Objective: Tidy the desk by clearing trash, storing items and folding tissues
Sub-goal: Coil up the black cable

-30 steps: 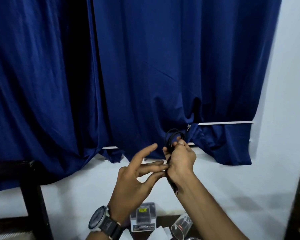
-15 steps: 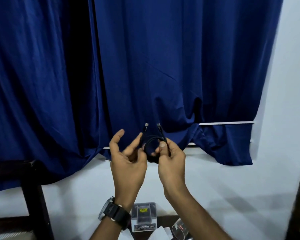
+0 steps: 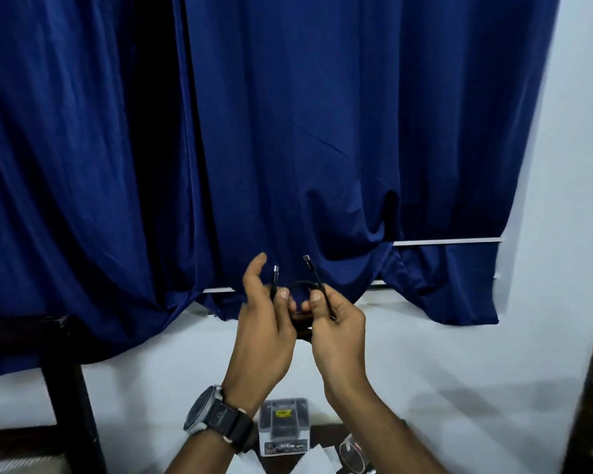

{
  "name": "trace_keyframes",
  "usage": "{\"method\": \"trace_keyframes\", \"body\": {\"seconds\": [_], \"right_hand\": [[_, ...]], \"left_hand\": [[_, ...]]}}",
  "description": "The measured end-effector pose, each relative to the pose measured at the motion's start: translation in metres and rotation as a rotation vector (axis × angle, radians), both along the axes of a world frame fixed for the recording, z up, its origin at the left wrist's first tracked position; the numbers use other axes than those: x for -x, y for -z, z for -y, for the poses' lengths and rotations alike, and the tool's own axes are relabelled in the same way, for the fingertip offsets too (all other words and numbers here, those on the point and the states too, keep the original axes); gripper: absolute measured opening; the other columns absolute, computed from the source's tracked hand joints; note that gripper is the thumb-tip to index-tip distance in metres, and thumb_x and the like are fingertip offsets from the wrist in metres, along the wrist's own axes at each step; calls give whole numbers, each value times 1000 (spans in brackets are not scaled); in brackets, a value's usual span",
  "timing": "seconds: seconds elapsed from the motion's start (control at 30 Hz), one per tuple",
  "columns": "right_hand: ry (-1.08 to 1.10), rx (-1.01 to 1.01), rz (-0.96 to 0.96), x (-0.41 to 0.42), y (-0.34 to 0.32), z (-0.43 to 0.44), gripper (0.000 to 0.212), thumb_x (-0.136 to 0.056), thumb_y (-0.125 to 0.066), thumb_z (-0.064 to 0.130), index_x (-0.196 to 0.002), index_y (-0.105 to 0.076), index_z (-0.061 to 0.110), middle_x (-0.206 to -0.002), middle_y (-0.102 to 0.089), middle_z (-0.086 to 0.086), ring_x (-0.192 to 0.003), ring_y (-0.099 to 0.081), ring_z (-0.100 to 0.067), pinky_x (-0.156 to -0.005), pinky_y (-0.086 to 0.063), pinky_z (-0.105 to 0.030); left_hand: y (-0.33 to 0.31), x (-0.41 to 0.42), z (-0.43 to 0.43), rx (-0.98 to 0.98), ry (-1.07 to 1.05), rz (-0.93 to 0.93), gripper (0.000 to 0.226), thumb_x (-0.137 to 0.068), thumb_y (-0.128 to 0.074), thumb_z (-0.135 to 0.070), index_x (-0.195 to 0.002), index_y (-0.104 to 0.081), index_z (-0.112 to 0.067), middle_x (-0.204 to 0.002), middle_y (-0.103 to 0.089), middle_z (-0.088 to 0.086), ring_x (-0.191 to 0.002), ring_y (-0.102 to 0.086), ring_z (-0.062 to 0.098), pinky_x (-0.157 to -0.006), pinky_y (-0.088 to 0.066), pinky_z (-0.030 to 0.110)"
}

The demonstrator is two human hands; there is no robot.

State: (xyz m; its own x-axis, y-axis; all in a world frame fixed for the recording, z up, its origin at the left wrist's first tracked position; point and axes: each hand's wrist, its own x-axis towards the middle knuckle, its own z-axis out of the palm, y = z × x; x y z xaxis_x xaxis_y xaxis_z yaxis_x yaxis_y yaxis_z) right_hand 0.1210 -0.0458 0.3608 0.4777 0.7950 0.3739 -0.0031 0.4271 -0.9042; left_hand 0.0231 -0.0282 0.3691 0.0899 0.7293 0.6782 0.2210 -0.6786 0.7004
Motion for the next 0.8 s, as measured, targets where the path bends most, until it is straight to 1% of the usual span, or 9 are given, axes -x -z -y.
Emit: {"method": "trace_keyframes", "body": {"seconds": [0.03, 0.1, 0.17, 0.2, 0.3, 0.4, 0.5, 0.67, 0.8], "right_hand": [[-12, 3, 2, 1, 0, 1, 28, -105, -52, 17, -85, -71, 19, -79, -71, -7, -76, -68, -18, -87, -58, -59], [-65, -2, -21, 2, -1, 2, 27, -105, -53, 14, -88, -74, 18, -79, -72, -4, -79, -68, -16, -94, -58, -54], [-146, 1, -62, 1, -3, 6, 24, -104, -55, 11, -90, -74, 13, -82, -72, -8, -82, -68, -18, -97, -57, -52], [-181, 16, -66, -2, -3, 7, 23, -103, -56, 10, -91, -75, 12, -85, -73, -11, -84, -69, -19, -96, -57, -52], [-269, 68, -85, -8, -7, 13, 20, -102, -59, 14, -94, -77, 14, -89, -75, -6, -84, -71, -16, -95, -59, -50], [-315, 43, -42, -13, -12, 17, 19, -102, -60, 24, -103, -79, 21, -93, -73, -5, -84, -65, -13, -94, -58, -47], [-343, 44, -38, -16, -20, 18, 20, -102, -61, 23, -108, -77, 13, -94, -73, -11, -80, -65, -17, -88, -61, -47], [-372, 160, -372, -26, -30, 16, 13, -101, -60, 15, -100, -71, 7, -80, -70, -6, -71, -67, -23, -72, -63, -40], [-428, 142, -486, -39, -23, 13, 13, -102, -59, 13, -106, -68, 5, -80, -67, -6, -71, -67, -22, -77, -64, -40]], "left_hand": [[-1, -1, -1, 44, 18, 47, 44, -109, -40, -17, -147, -25, -33, -81, -63, -9, -74, -63, 4, -67, -47, 11], [-5, -4, -2, 237, 177, 311, 29, -111, -37, -15, -135, -33, -30, -76, -59, -7, -68, -56, 9, -70, -47, 15], [-10, -3, -6, 424, 374, 588, 17, -111, -36, -15, -128, -39, -20, -65, -52, -3, -52, -43, 9, -69, -44, 25], [-11, 0, -8, 461, 395, 626, 15, -111, -36, -15, -125, -40, -17, -62, -48, -3, -47, -36, 8, -67, -41, 26], [-14, 6, -13, 502, 361, 602, 11, -111, -37, -16, -120, -40, -22, -54, -42, -8, -41, -29, 4, -61, -34, 25], [-12, 6, -14, 458, 294, 538, 13, -111, -40, -19, -118, -40, -30, -49, -47, -14, -39, -39, 1, -57, -37, 27], [-12, 5, -15, 456, 283, 535, 15, -110, -42, -19, -122, -39, -28, -47, -46, -13, -38, -39, 1, -54, -38, 27], [-23, 10, -8, 592, 548, 747, 11, -110, -40, -12, -103, -42, -21, -54, -30, -5, -33, -26, 4, -44, -49, 25], [-28, 13, -9, 577, 603, 794, 11, -108, -45, -16, -99, -41, -20, -55, -33, -6, -35, -27, 5, -46, -49, 24]]}}
